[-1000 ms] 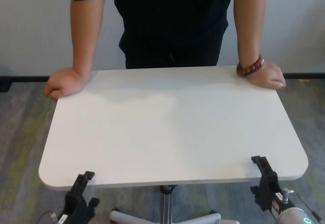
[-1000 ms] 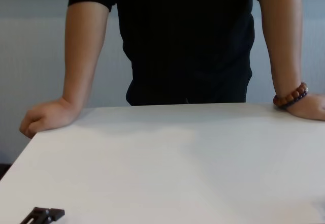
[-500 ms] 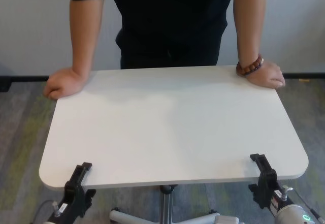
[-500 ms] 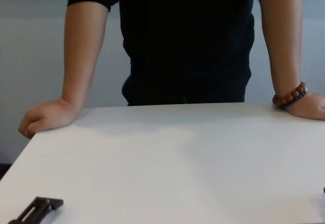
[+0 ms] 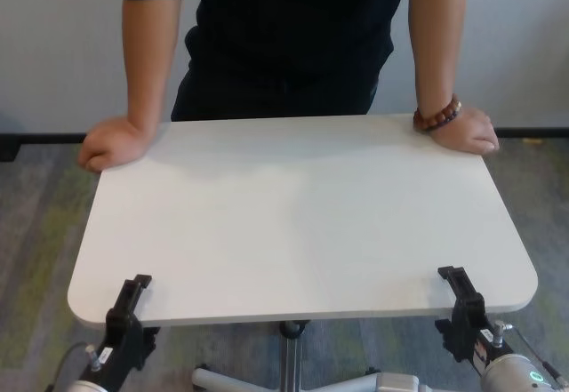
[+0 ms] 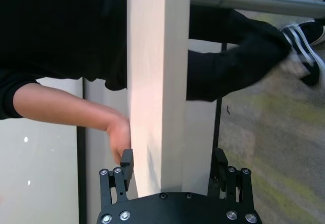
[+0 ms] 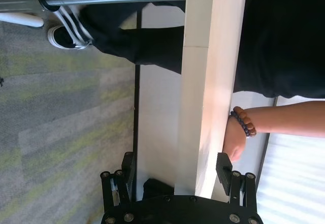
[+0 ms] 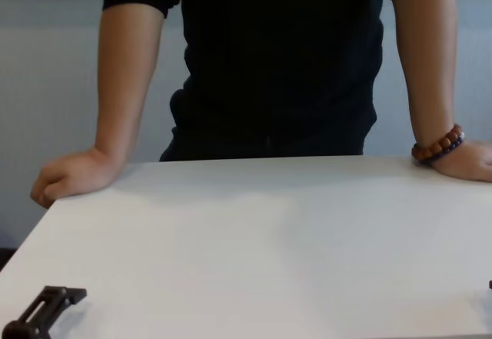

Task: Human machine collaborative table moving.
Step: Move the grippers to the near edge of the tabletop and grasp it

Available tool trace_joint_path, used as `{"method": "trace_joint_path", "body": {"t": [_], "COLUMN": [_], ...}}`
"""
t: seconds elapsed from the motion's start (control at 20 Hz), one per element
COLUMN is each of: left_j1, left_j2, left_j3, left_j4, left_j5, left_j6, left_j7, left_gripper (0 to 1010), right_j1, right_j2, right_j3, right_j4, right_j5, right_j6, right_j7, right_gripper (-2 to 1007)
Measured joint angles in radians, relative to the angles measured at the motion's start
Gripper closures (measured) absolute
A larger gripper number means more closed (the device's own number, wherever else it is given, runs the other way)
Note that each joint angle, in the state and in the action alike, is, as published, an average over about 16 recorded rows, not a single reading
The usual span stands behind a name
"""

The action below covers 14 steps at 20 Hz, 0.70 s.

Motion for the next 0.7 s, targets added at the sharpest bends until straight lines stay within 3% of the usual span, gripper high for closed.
{"method": "trace_joint_path", "body": {"t": [0.7], "left_j1": [0.007], "left_j2": [-0.012], "left_j3": [-0.026], "left_j4": [0.0], "left_j5": [-0.019], "left_j6": [-0.026], "left_j7": [-0.003], "left_gripper": [10], "right_j1": [-0.004], "right_j2": [-0.018], "right_j3": [0.024], "right_j4": [0.005], "right_j5": [-0.023], "right_j6": [-0.014], "right_j7": [0.029], "right_gripper": [0]}}
